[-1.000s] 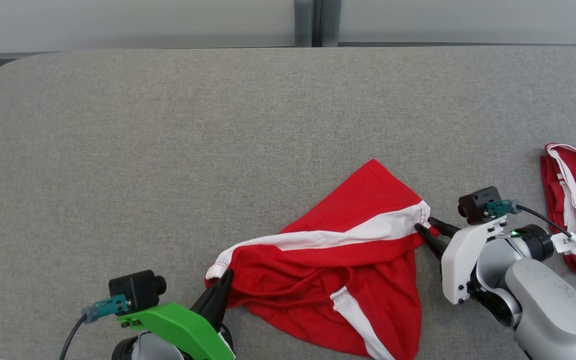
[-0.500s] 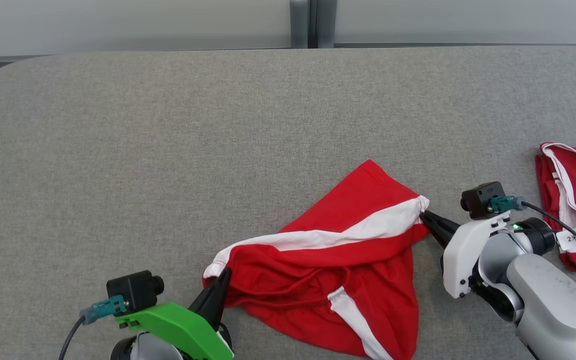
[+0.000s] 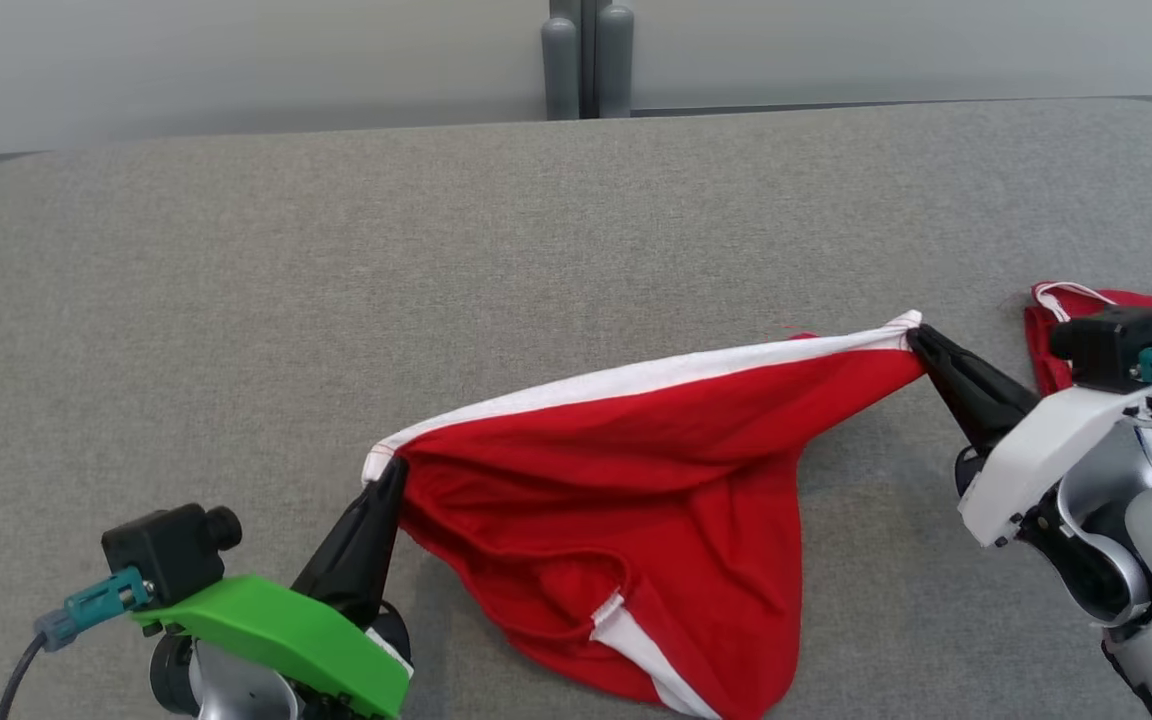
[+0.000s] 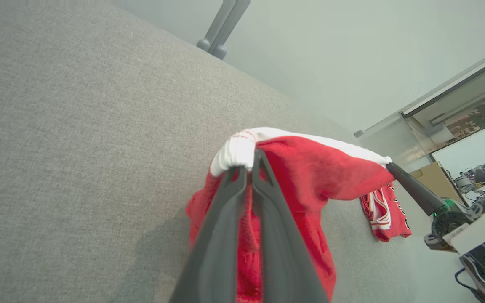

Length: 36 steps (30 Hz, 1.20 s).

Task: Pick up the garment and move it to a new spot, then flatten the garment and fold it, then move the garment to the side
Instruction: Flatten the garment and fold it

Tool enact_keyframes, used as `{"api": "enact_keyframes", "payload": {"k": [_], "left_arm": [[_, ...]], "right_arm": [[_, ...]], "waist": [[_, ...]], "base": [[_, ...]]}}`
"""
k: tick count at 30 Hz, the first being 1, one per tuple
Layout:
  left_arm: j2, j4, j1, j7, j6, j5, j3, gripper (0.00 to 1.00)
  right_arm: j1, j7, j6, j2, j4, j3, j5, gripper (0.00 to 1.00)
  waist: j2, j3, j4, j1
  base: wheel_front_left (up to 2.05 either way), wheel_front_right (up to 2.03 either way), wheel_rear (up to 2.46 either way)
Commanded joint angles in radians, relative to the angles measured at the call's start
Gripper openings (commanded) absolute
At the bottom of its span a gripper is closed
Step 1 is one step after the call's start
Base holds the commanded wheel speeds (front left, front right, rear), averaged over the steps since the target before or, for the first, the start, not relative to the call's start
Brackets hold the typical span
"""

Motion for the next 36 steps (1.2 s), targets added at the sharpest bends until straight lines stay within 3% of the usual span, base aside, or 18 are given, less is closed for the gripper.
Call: {"api": "enact_keyframes", "payload": {"k": [1,14,20,27,30,33,36], "left_arm": [[0.007,-0.014,-0.005,0.001,0.002,-0.005,0.006,0.00],[0.055,-0.293,0.037,0.048,0.012,-0.027,0.028,0.00],[0.115,-0.399,-0.036,0.130,0.010,-0.046,0.056,0.00],[0.182,-0.267,-0.360,0.268,-0.027,-0.099,0.093,0.00],[0.208,-0.109,-0.591,0.318,-0.048,-0.072,0.095,0.00],[0.207,0.069,-0.835,0.325,-0.069,-0.021,0.080,0.00],[0.161,0.269,-1.062,0.234,-0.112,0.040,0.069,0.00]], "right_arm": [[0.023,0.004,-0.002,0.002,-0.022,-0.016,0.007,0.00],[0.266,0.070,-0.001,0.090,-0.548,-0.344,0.107,0.00],[0.235,0.150,-0.001,0.092,-0.698,-0.462,0.154,0.00],[-0.061,0.232,-0.001,0.077,-0.595,-0.422,0.128,0.00],[-0.300,0.261,-0.001,0.099,-0.459,-0.410,0.055,0.00],[-0.558,0.272,-0.002,0.177,-0.284,-0.402,-0.040,0.00],[-0.798,0.223,-0.002,0.254,-0.101,-0.403,-0.156,0.00]], "waist": [[0.0000,-0.007,-0.016,0.0000],[0.0000,-0.005,-0.092,0.0000],[0.0000,0.069,-0.109,0.0000],[0.0000,0.227,-0.078,0.0000],[0.0000,0.301,-0.064,0.0000],[0.0000,0.376,-0.056,0.0000],[0.0000,0.426,-0.050,0.0000]], "base": [[0.00,0.00,0.00],[0.00,0.00,0.00],[0.00,0.00,0.00],[0.00,0.00,0.00],[0.00,0.00,0.00],[0.00,0.00,0.00],[0.00,0.00,0.00]]}}
